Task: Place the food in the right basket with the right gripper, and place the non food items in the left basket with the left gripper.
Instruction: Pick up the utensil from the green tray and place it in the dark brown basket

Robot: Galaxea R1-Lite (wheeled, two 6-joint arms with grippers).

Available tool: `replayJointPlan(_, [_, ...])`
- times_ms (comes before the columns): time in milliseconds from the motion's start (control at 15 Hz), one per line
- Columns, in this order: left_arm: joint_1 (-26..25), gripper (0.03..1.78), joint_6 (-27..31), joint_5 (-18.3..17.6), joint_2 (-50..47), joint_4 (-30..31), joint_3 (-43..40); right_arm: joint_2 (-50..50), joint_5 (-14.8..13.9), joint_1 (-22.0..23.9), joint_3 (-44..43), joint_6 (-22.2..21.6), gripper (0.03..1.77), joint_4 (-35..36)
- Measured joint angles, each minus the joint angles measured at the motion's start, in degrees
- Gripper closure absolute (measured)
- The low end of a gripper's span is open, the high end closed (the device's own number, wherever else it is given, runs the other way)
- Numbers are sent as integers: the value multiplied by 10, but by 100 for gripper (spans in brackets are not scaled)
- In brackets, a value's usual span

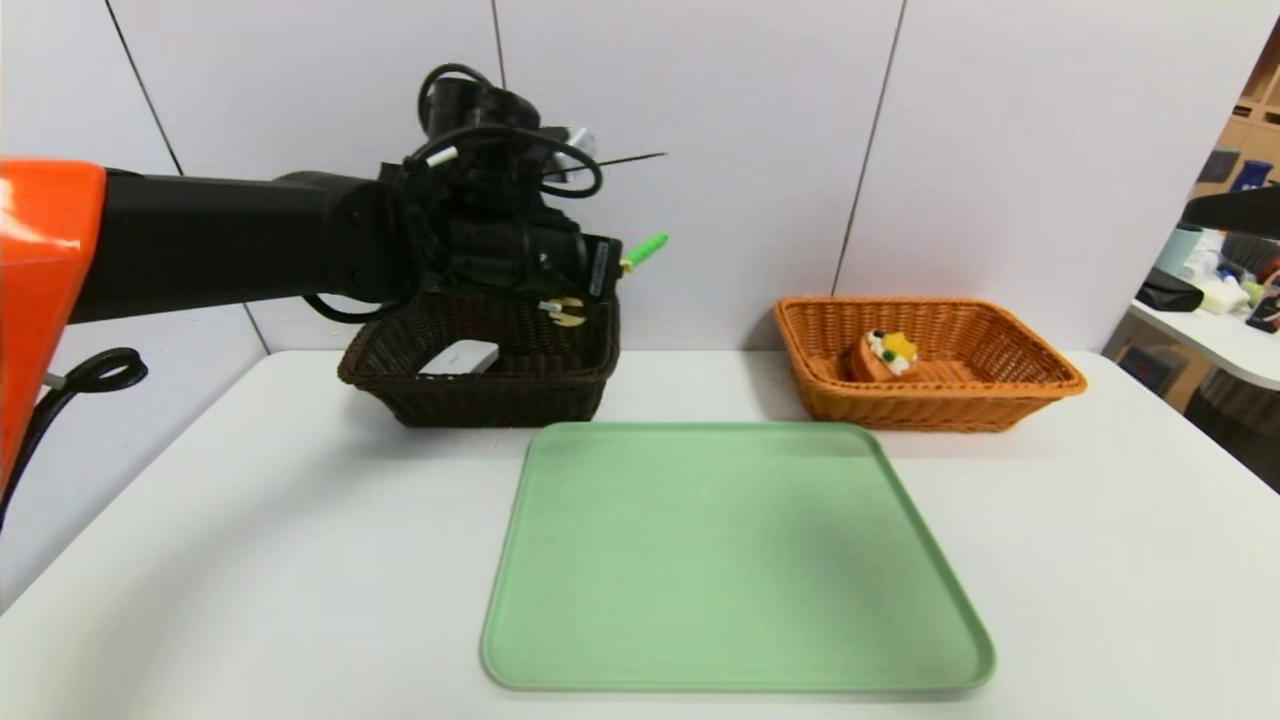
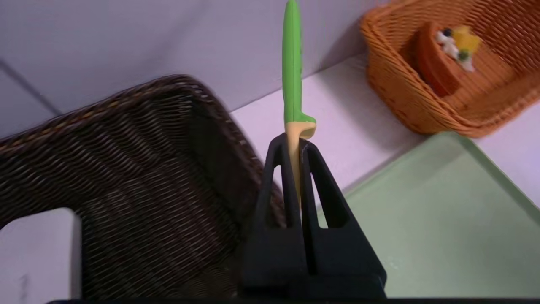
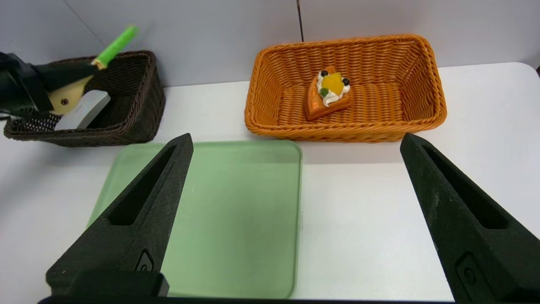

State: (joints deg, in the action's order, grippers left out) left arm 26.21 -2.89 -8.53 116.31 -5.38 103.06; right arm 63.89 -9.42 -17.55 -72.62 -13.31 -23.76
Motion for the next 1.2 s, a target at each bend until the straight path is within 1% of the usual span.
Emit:
replayJointPlan(133, [-39, 174, -23, 6, 0, -22, 0, 0, 0, -1, 0, 0, 10, 0])
replayJointPlan(267, [-66, 174, -51, 9, 2, -40, -3, -1, 0, -1, 0, 0, 10, -1])
replayJointPlan(333, [-73, 174, -54, 12, 5, -42, -5, -2, 0, -1, 0, 0, 10, -6])
replayJointPlan(533, [-80, 174, -54, 39, 16, -41, -13, -6, 0, -2, -2, 0, 10, -13])
replayJointPlan(733, [-80, 174, -52, 44, 22, -41, -17, -12, 0, -2, -2, 0, 10, -15])
replayJointPlan(800, [-79, 171, -50, 54, 24, -42, -18, -14, 0, -1, -2, 0, 10, -15])
replayJointPlan(867, [-77, 150, -52, 62, 26, -42, -18, -17, 0, 0, -2, 0, 10, -16])
replayJointPlan(933, [-76, 135, -53, 63, 27, -40, -18, -18, 0, 1, -1, 0, 10, -17])
replayJointPlan(1133, [-71, 94, -52, 65, 28, -40, -17, -20, 0, 2, -1, 0, 10, -17])
replayJointPlan(1200, [-71, 84, -52, 66, 28, -40, -17, -21, 0, 2, -1, 0, 10, -17])
